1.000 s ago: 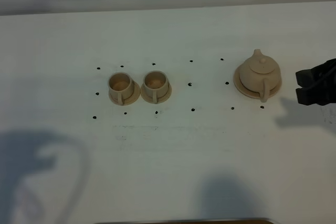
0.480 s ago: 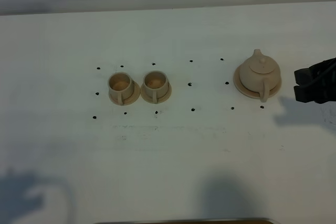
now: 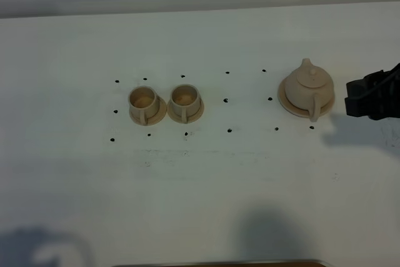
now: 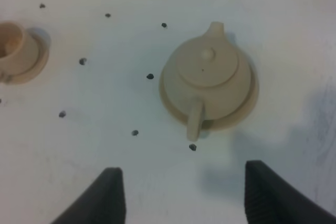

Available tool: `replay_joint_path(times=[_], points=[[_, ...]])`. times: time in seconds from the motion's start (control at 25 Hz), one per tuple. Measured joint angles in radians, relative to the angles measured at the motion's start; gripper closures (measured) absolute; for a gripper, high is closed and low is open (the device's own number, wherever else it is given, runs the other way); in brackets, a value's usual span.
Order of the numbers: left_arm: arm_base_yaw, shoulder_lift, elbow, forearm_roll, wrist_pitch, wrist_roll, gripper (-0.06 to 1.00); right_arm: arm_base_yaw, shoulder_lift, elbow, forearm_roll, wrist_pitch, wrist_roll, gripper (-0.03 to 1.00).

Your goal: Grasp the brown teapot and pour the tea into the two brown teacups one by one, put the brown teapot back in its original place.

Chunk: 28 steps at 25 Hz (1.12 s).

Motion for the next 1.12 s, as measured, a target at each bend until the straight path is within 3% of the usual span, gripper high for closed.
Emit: replay_joint_path(times=[0.68,0.92,1.12], points=[[-0.003,0.000,0.024,0.011,0.043,0.007,0.44,0.000,0.196,-0.001,0.027,-0.075,0.003,0.49],[-0.090,0.000,0.024,0.011,0.043,0.007,0.44,0.000,0.209,-0.001,0.043,-0.103,0.003,0.49],[-0.097,0.000,0.024,0.014,0.043,0.007,0.44,0.000,0.209,-0.001,0.045,-0.107,0.003,0.49]])
